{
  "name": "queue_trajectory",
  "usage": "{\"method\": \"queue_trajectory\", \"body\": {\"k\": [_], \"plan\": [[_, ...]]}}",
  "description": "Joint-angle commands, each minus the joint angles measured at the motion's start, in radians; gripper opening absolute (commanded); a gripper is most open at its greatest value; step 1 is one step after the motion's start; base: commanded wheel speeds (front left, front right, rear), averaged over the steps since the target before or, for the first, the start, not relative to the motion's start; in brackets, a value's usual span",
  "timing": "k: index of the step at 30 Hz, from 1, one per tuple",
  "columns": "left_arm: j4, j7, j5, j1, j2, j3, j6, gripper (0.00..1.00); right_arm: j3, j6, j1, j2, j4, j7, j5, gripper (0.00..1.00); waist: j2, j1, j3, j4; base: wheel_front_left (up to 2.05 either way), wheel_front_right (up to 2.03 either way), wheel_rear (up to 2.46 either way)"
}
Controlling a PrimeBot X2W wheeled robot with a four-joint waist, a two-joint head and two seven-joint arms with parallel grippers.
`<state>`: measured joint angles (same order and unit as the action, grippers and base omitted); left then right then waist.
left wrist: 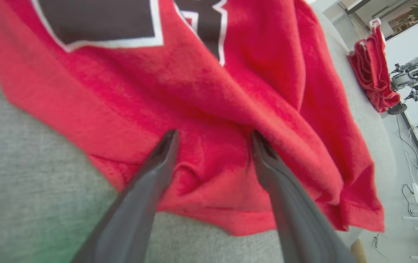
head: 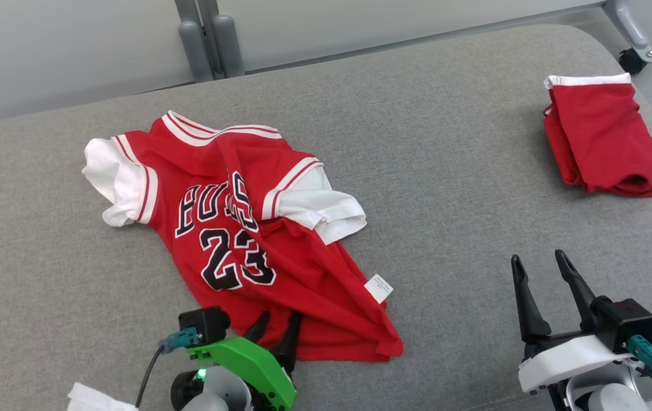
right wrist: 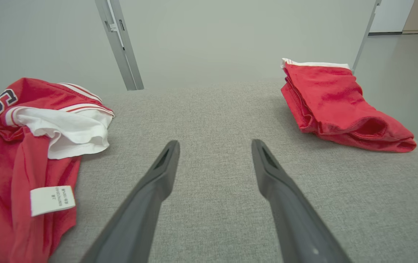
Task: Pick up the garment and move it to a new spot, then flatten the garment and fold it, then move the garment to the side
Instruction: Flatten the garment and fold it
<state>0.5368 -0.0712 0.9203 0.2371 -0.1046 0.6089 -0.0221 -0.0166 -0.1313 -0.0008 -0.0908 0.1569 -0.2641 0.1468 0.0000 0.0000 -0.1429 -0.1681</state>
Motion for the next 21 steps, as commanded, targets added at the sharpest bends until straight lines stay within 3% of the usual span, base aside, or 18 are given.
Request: {"method": "queue_trajectory", "body": {"k": [1, 3, 4, 5, 10, 15, 21], "plan": [[0.035, 0.02, 0.006, 0.008, 0.019, 0.021, 0.017, 1.0, -0.001, 0.001, -0.006, -0.003, 0.002, 0.0, 0.003, 1.0, 0.0, 0.0, -0.006, -0.01, 0.0, 0.0, 0.0], [0.073, 0.015, -0.007, 0.03, 0.026, 0.043, 0.033, 1.0, -0.005, 0.001, -0.01, -0.003, 0.003, 0.0, 0.004, 1.0, 0.0, 0.0, -0.01, -0.016, 0.0, 0.0, 0.0], [0.092, 0.007, -0.012, 0.041, 0.03, 0.05, 0.036, 0.59, -0.006, 0.001, -0.012, -0.003, 0.003, 0.0, 0.005, 1.0, 0.0, 0.0, -0.012, -0.019, 0.0, 0.0, 0.0], [0.11, -0.008, -0.024, 0.055, 0.035, 0.057, 0.037, 0.0, -0.008, 0.001, -0.014, -0.002, 0.004, 0.0, 0.006, 1.0, 0.0, 0.0, -0.014, -0.023, 0.0, 0.0, 0.0], [0.173, -0.069, -0.021, 0.101, 0.046, 0.08, 0.069, 0.0, 0.003, 0.001, -0.011, 0.001, 0.005, 0.0, 0.011, 1.0, 0.0, 0.0, -0.019, -0.03, 0.0, 0.0, 0.0], [0.207, -0.148, -0.005, 0.133, 0.041, 0.029, 0.074, 0.0, 0.013, 0.001, -0.002, 0.006, 0.008, 0.0, 0.012, 1.0, 0.0, 0.0, -0.016, -0.014, 0.0, 0.0, 0.0], [0.194, -0.186, -0.026, 0.152, -0.007, -0.042, 0.065, 0.0, 0.014, 0.001, 0.007, 0.011, 0.006, 0.0, 0.011, 1.0, 0.0, 0.0, -0.004, 0.018, 0.0, 0.0, 0.0]]}}
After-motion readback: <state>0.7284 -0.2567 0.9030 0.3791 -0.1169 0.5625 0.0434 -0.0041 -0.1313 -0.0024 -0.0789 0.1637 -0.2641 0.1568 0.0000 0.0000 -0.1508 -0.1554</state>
